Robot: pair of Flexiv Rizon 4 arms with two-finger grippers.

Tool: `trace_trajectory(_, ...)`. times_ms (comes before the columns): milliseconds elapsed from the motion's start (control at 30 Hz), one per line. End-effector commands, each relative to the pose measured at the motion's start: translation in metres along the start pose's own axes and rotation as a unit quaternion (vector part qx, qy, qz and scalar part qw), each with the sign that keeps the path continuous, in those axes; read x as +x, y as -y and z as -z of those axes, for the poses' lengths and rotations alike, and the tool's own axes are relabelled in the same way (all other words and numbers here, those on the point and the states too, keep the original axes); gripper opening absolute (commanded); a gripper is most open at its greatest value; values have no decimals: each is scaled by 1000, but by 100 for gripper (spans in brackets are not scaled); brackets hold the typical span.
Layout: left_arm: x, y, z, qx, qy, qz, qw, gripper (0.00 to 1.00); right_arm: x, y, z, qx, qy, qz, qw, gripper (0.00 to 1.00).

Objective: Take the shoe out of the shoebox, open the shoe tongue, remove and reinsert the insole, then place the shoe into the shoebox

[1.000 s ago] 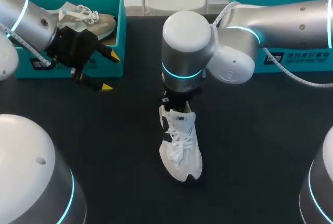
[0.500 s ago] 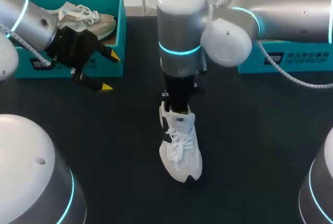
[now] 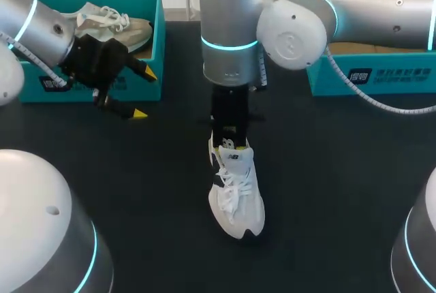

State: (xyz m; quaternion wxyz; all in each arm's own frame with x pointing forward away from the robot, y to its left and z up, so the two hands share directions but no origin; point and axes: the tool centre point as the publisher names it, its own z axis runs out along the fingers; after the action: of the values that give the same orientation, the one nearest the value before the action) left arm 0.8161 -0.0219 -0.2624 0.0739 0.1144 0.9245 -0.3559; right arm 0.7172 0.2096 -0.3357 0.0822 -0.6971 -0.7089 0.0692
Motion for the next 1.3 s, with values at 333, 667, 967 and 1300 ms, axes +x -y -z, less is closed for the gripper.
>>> trace_trajectory(333,1,0,1,-1,0,0,1000,100,-3,-3,-24,-30,-36,6,999,100)
trace_trajectory(667,1,0,1,-1,0,0,1000,100,-8,-3,-11,-40,-14,10,999,100)
trace_trajectory(967,1,0,1,-1,0,0,1000,100,-8,28,5,-40,-2,-4,999,100)
trace_trajectory(1300,1,0,1,-1,0,0,1000,100,-5,58,18,-37,6,-26,999,100)
